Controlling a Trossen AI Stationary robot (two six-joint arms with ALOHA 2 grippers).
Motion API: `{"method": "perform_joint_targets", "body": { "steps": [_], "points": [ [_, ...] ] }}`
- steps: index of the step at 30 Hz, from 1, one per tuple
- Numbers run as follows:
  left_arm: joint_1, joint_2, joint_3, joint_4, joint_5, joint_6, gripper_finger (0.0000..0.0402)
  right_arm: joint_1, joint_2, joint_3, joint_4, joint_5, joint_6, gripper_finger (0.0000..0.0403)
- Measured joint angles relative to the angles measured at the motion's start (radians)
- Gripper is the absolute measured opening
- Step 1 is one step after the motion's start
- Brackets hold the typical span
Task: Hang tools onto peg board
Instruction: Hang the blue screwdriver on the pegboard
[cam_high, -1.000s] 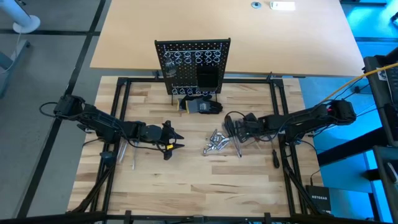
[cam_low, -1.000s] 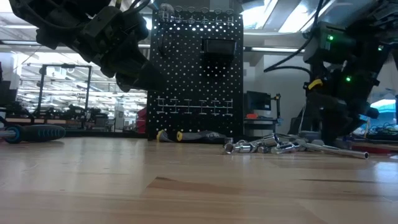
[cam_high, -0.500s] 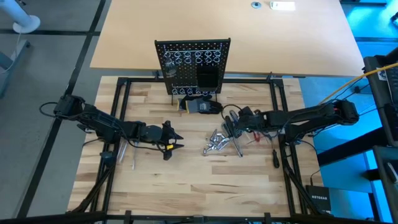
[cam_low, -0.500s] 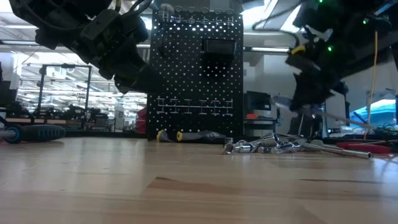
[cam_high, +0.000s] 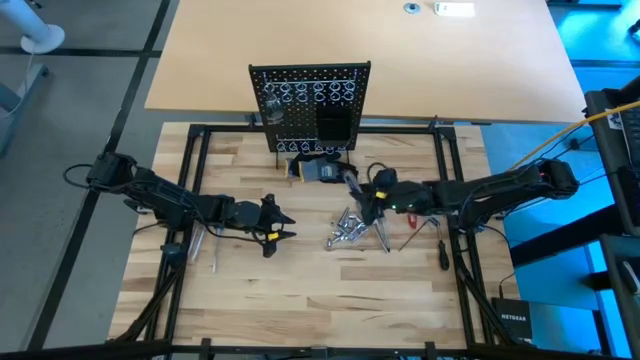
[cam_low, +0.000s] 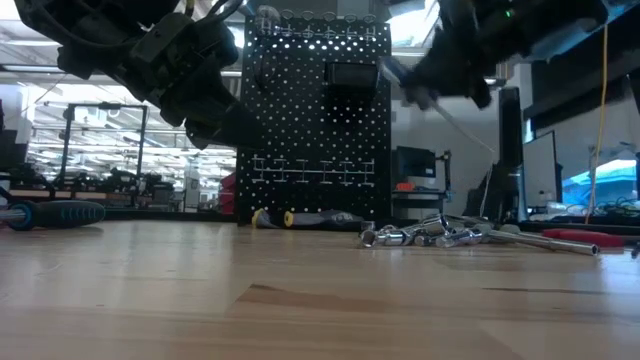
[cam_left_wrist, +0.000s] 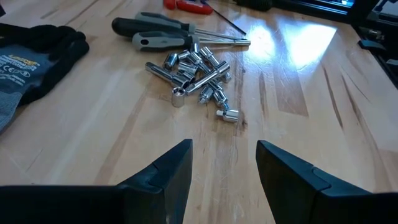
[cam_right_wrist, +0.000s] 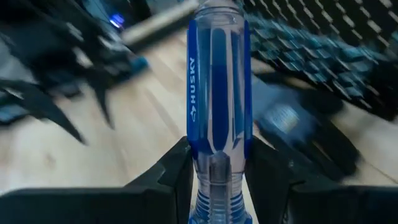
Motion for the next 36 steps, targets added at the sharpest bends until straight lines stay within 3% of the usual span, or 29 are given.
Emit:
{"method": "perform_joint_targets", "body": {
  "steps": [17,26,36],
  "points": [
    [0.001,0.000,0.000,0.000,-0.022,0.008,0.0168,-0.011,0.000,0.006,0.625,-0.037,-0.477,0.0122],
    [0.001,0.000,0.000,0.008,-0.046,0.035,0.0168,-0.084,0.031,0.201,0.563,-0.045,-0.580,0.0122],
    [0.000,0.000,-0.001,0.061,-0.046,0.058,0.0168,-0.173,0.230,0.506,0.518,-0.106,-0.680,0.0122]
  ]
}}
